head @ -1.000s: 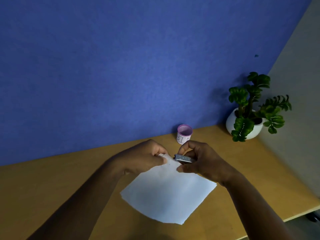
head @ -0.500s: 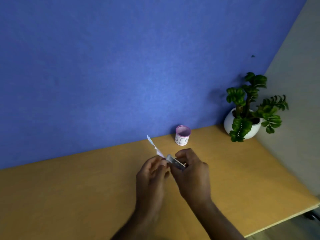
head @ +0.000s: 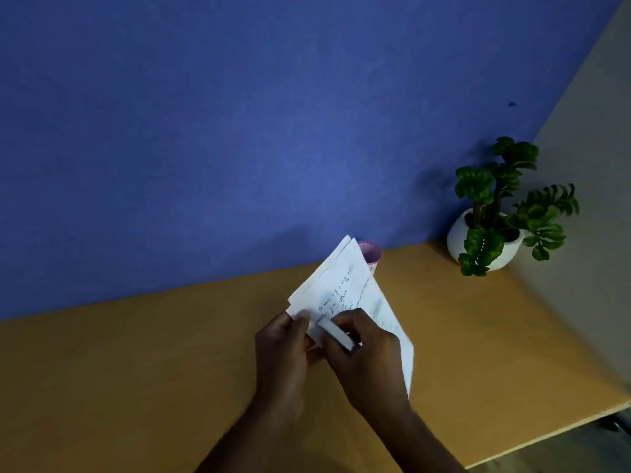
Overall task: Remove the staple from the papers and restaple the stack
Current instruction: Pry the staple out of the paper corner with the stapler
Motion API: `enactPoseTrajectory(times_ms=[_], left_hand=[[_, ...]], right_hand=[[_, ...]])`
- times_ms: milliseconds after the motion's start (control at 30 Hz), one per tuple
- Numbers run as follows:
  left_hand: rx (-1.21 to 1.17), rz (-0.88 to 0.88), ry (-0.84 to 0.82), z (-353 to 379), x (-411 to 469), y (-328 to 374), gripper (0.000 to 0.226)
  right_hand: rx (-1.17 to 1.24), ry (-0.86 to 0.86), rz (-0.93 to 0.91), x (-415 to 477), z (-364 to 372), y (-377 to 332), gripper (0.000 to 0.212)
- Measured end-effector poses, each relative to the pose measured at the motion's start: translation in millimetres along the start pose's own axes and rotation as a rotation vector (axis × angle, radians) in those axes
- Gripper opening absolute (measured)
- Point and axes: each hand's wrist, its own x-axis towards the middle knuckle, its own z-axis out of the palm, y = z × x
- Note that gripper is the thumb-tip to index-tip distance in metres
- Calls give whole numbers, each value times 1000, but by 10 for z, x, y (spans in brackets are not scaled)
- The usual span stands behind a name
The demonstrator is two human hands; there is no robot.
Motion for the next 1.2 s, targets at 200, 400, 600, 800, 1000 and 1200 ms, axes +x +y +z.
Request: enactPoseTrajectory(times_ms=[200,400,600,800,1000,1200], left_hand=[[54,-14,-16,4,-42,-65,18],[98,92,34,29,-83,-131,19],[97,111,71,48,-118,-210,18],[-29,4,89,99,-131,-175,20],[-88,-35,80,107,-144,-187,22],[-106,-79,71,78,-125,-201,21]], right_hand=[[-30,82,-20,-14,64,107,13],[-21,99,-33,-30,100,122,8],[-14,110,-48,-47,131,130,9],[59,122,-30,-70,186,209,10],[280,104,72,-88,268,320,8],[362,74,136,-79,249,336,20]])
